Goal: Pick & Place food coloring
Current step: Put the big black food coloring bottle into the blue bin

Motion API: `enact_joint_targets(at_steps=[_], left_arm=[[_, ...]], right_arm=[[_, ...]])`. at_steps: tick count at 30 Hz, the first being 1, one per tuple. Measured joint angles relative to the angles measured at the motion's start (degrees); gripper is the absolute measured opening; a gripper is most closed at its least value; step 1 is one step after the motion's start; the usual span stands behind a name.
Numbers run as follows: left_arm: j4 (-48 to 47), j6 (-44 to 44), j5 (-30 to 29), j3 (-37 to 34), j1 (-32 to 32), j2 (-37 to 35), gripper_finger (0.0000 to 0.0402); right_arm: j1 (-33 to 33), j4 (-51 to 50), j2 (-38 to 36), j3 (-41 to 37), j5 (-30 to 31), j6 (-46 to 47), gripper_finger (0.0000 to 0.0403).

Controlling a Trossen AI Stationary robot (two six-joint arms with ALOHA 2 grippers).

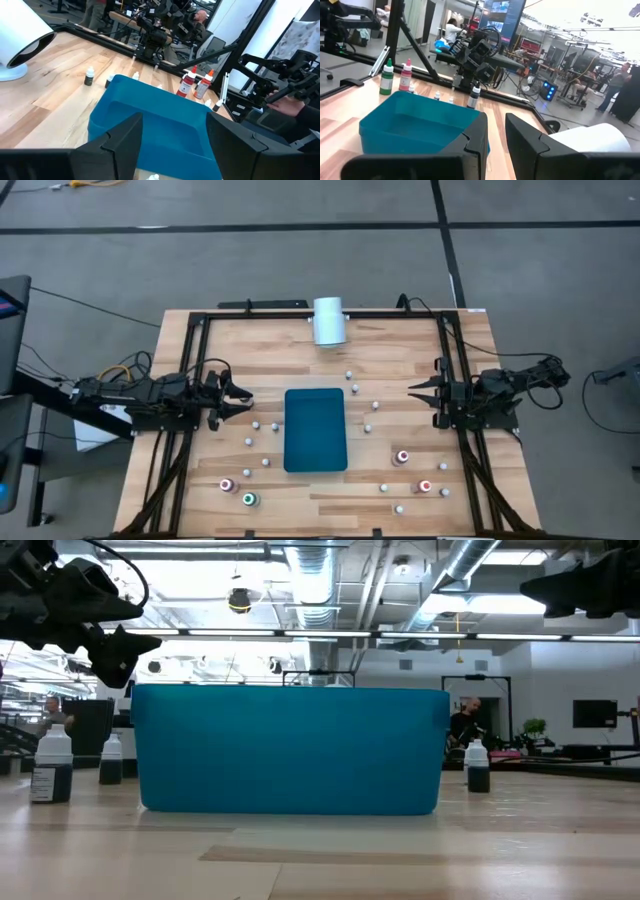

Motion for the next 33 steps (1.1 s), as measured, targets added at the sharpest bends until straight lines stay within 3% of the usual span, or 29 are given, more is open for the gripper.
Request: enact_joint_targets(at_steps=[10, 20, 28, 33], left_arm=[[0.6, 2.8, -1.5, 0.0, 0.0, 0.0, 0.0211], [0.8, 5.7, 0.5, 0.0, 0.0, 0.0, 0.0211], [0.0, 7.5, 1.1, 5.5, 0.0, 0.0, 0.0211], [-5.5, 7.8, 1.1, 11.0, 0.0, 0.0, 0.0211]], right_arm=[[0.0, 0.7, 0.0, 0.0, 0.0, 1.8, 0.0059], [0.0, 10.4, 0.0, 0.0, 0.0, 22.2, 0.0059], [0.0, 12.9, 0.0, 0.0, 0.0, 24.4, 0.0059], [0.0, 13.5, 0.0, 0.0, 0.0, 24.4, 0.0059]])
